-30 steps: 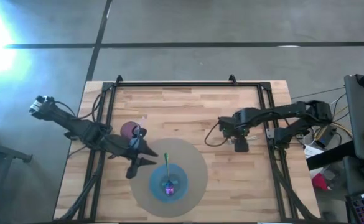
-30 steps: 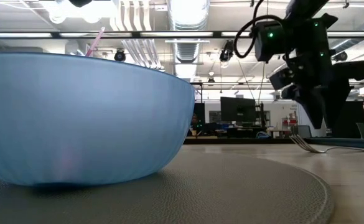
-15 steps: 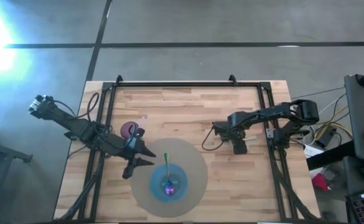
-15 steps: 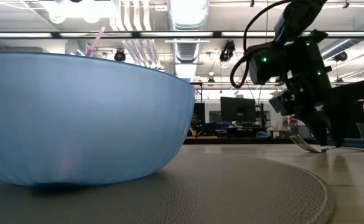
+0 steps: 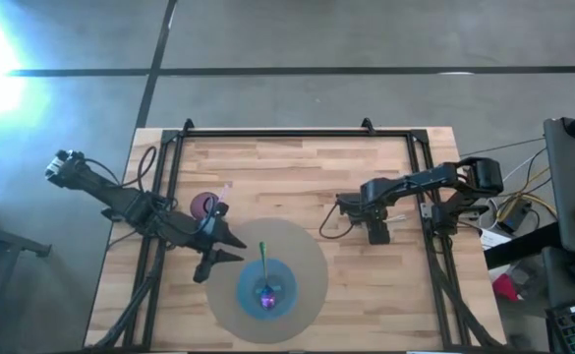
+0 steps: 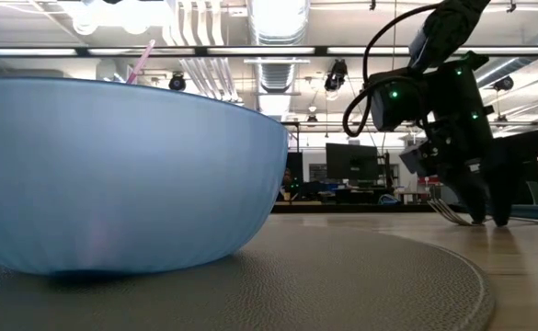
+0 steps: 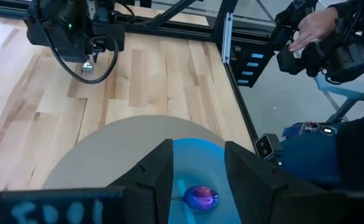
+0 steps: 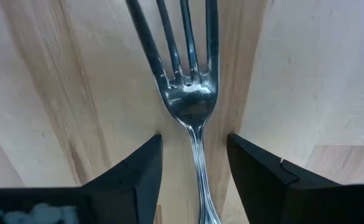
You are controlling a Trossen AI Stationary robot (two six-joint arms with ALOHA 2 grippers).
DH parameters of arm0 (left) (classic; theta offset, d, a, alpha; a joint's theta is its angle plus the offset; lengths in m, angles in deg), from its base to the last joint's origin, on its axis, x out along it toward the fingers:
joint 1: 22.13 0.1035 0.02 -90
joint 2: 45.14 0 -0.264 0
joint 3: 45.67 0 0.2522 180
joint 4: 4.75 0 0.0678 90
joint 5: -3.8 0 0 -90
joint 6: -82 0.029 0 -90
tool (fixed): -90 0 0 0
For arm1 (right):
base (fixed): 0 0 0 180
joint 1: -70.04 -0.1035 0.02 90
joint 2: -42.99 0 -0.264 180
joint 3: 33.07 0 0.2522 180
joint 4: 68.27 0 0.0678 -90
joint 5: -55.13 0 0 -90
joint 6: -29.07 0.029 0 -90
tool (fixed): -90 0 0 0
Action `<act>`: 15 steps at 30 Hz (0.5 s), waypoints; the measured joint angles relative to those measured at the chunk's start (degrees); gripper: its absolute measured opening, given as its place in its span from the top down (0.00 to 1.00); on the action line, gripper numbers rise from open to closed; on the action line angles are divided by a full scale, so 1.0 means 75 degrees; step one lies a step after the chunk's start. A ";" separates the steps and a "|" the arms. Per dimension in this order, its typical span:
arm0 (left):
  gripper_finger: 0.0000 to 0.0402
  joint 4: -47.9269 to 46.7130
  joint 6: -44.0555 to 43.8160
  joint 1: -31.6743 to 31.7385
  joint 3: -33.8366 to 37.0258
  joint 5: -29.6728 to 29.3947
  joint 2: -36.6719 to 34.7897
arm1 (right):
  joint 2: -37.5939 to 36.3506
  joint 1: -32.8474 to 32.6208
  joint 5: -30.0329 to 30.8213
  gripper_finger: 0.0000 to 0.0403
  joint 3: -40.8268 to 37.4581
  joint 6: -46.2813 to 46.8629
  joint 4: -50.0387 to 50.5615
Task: Pick & Place Utensil
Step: Put the silver fork into the blue bowl
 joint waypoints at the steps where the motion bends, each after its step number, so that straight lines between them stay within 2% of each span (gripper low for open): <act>1: 0.66 0.0000 0.0000 0.0000 0.0000 0.0000 0.0000 | 0.0003 0.0000 0.0004 0.59 -0.0002 0.0003 0.0000; 15: 0.66 -0.0003 -0.0189 0.0000 0.0000 0.0000 0.0001 | 0.0015 0.0003 0.0035 0.96 -0.0016 0.0030 0.0000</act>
